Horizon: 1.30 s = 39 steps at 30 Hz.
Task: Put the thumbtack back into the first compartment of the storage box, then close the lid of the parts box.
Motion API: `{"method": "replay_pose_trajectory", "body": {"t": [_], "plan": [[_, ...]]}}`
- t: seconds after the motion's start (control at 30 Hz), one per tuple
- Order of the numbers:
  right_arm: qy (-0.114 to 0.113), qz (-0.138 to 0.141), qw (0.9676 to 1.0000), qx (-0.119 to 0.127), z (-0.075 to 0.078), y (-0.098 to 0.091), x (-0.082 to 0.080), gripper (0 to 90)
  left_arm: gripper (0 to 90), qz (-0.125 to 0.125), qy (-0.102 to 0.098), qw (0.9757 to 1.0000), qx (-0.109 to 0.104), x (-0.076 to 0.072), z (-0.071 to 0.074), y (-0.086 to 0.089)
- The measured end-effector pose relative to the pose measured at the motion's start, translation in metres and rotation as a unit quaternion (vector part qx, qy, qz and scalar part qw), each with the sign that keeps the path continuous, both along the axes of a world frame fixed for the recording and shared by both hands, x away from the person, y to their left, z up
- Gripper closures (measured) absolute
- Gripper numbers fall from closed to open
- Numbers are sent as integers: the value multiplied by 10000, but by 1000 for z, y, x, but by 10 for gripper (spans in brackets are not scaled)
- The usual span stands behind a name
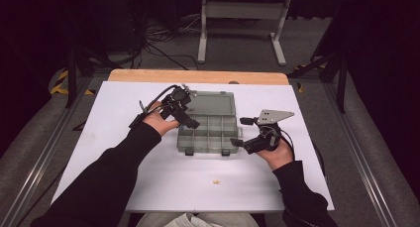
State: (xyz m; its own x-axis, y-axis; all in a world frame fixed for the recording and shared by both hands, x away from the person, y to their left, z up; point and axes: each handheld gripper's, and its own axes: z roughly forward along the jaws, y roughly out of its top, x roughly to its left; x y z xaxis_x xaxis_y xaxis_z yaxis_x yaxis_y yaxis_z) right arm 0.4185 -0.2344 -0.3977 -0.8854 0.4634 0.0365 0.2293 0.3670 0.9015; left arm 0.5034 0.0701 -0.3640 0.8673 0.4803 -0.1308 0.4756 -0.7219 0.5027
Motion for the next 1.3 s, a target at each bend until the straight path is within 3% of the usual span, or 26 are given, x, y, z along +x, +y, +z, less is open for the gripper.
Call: {"method": "replay_pose_trajectory", "body": {"t": [0.13, 0.3, 0.47, 0.53, 0.87, 1.3], "plan": [[-10, -1, 10000, 11, 1, 0, 0, 114, 4, -177, -35, 9998, -96, -9, 6, -4], [-10, -15, 10000, 46, 1, -2, 0, 114, 0, -301, -4, 9993, -228, -19, 12, -8], [-14, -8, 10000, 47, 1, -2, 0, 114, 2, -415, -62, 9990, -159, -28, 16, -12], [-15, -10, 10000, 51, 1, -2, 0, 114, 13, -626, -118, 9979, -132, -35, 18, -16], [-22, -13, 10000, 66, 2, -2, 0, 114, 72, -1013, -147, 9941, -360, -60, 24, -24], [-46, -51, 9999, 85, 2, -5, -2, 112, 83, -1424, -191, 9893, -253, -84, 23, -39]]}}
